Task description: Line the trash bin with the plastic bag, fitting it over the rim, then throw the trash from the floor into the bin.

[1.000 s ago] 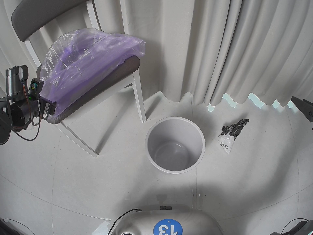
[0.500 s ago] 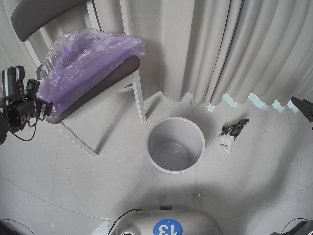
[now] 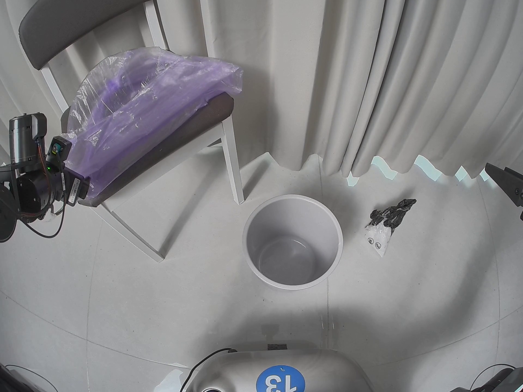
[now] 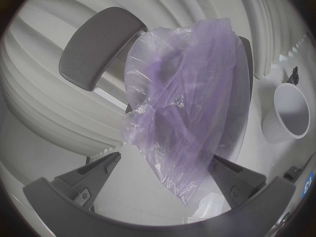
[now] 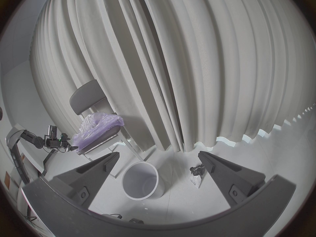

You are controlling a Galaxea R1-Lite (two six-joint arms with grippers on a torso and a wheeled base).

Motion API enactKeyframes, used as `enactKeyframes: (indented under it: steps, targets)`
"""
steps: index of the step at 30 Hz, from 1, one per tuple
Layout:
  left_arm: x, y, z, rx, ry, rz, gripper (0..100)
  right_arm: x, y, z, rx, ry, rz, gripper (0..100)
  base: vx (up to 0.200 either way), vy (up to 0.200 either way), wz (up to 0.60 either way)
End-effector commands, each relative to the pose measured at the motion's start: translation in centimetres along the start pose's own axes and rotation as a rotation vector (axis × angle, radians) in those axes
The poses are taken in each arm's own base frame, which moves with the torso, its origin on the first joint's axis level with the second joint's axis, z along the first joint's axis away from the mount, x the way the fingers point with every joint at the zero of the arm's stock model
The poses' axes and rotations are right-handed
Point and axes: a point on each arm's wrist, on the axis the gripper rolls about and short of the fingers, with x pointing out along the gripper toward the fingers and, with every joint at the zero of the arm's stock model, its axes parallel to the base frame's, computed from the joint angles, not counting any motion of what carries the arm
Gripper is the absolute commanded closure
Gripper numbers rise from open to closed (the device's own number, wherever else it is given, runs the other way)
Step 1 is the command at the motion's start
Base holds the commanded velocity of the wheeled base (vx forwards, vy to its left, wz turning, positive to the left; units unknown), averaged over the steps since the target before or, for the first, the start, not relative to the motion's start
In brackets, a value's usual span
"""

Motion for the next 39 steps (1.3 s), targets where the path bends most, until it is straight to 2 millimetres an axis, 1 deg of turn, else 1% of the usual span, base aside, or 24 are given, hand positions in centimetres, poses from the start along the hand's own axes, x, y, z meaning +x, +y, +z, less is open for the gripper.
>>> enactKeyframes:
  steps: [1, 7, 12, 18, 19, 24, 28, 32, 34, 35, 36, 37, 39]
  targets:
    - [0.3, -0.1, 0.0, 0.003, 0.003, 0.000, 0, 0.0, 0.0, 0.0, -0.001, 0.000, 0.012, 0, 0.000, 0.000, 0.00]
    - [0.8, -0.3, 0.1, 0.006, 0.018, 0.011, 0, -0.1, 0.1, 0.0, -0.001, 0.003, 0.029, 0, 0.000, 0.000, 0.00]
    - [0.8, -0.1, 0.4, 0.011, 0.036, 0.063, 0, 0.0, 0.1, 0.0, -0.001, 0.004, 0.030, 0, 0.000, 0.000, 0.00]
    - [0.8, 0.0, 0.4, 0.014, 0.040, 0.073, 0, -0.1, 0.1, 0.0, -0.001, 0.002, 0.031, 0, 0.000, 0.000, 0.00]
    - [0.8, 0.0, 0.4, 0.014, 0.039, 0.072, 100, -0.1, 0.1, 0.0, -0.001, 0.002, 0.031, 0, 0.000, 0.000, 0.00]
    - [0.6, 0.0, 0.4, 0.010, 0.037, 0.075, 100, -0.1, 0.2, 0.2, -0.002, -0.001, 0.036, 0, 0.000, 0.000, 0.00]
    - [-1.0, 0.5, 0.9, -0.004, 0.002, 0.085, 100, 0.0, 1.0, 0.1, -0.005, 0.006, 0.097, 0, 0.000, 0.000, 0.00]
    - [-1.7, 1.0, 1.1, -0.019, -0.015, 0.099, 100, 0.1, 1.4, 0.1, -0.002, 0.010, 0.127, 0, 0.000, 0.000, 0.00]
    - [-2.6, 1.6, 1.3, -0.039, -0.046, 0.110, 100, 0.1, 1.5, 0.0, -0.004, 0.009, 0.139, 0, 0.000, 0.000, 0.00]
    - [-2.6, 1.6, 1.3, -0.039, -0.046, 0.110, 100, 0.1, 1.6, 0.0, -0.004, 0.010, 0.140, 0, 0.000, 0.000, 0.00]
    - [-3.3, 2.2, 1.6, -0.054, -0.076, 0.117, 100, 0.2, 1.9, -0.1, -0.006, 0.004, 0.166, 0, 0.000, 0.000, 0.00]
    - [-3.3, 2.2, 1.6, -0.054, -0.076, 0.117, 100, 0.2, 1.9, -0.1, -0.006, 0.004, 0.166, 0, 0.000, 0.000, 0.00]
    - [-4.2, 2.9, 2.1, -0.082, -0.122, 0.142, 100, 0.2, 2.4, -0.3, -0.006, -0.004, 0.191, 0, 0.000, 0.000, 0.00]
